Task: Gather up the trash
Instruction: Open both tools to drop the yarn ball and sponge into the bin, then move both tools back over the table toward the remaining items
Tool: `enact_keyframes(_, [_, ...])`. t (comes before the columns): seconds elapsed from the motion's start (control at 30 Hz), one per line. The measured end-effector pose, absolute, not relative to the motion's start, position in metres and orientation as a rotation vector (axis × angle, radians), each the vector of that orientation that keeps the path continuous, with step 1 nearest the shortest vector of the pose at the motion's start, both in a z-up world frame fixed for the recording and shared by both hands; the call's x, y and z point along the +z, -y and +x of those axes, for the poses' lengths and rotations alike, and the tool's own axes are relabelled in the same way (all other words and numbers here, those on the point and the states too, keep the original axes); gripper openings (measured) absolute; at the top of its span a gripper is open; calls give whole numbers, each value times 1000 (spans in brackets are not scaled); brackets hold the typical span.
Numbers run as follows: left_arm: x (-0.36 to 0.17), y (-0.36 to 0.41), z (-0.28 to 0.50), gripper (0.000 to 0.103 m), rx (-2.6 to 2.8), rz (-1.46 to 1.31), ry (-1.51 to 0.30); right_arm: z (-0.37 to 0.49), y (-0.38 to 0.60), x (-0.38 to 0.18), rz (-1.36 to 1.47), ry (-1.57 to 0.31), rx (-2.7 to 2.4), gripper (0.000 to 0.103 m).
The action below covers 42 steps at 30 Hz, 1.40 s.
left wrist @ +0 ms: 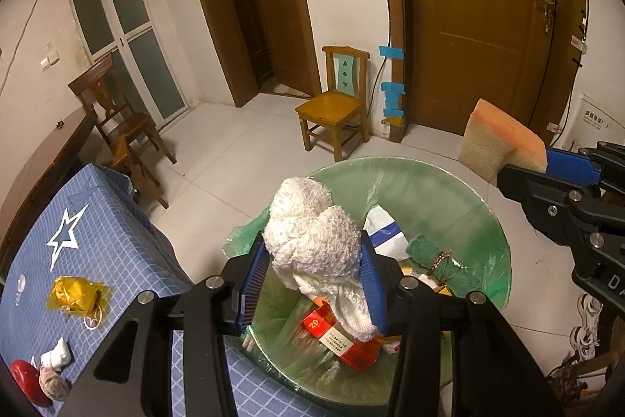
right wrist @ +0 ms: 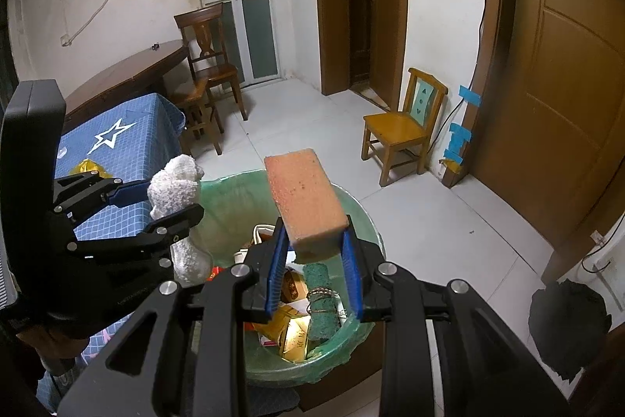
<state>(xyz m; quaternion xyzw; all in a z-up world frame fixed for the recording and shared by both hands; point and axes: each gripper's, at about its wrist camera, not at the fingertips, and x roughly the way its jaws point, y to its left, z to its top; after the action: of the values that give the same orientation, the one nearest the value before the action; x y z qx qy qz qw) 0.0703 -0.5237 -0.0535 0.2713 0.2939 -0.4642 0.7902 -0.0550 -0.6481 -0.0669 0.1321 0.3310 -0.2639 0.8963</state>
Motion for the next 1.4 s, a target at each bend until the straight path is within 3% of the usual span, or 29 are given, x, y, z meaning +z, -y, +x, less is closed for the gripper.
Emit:
enact_keyframes(0.23, [-54, 526, 73, 47, -1001, 583, -624, -48, 649, -64, 258, -685, -541, 27])
enact_keyframes(0.27, [-55, 526, 74, 51, -995, 586, -623, -47, 650, -65, 257, -692, -540, 36])
enact_keyframes(0.3, [-57, 526, 77, 68, -972, 596, -627, -46, 650, -66, 258, -691, -543, 43])
enact_keyframes(0.37, [-59, 524, 84, 76, -940, 592, -637, -47, 649, -67, 255, -690, -543, 49])
enact_keyframes(0.9, [-51, 420, 128, 77, -759, 443, -694, -23, 619, -58, 249, -642, -443, 49])
enact_keyframes(1.17, [-44, 284, 188, 82, -323, 234, -694, 14, 575, -58, 236, -622, -280, 52])
enact_keyframes(1.4, [-72, 200, 256, 82, -52, 115, -795, 48, 535, -71, 227, -666, -159, 55])
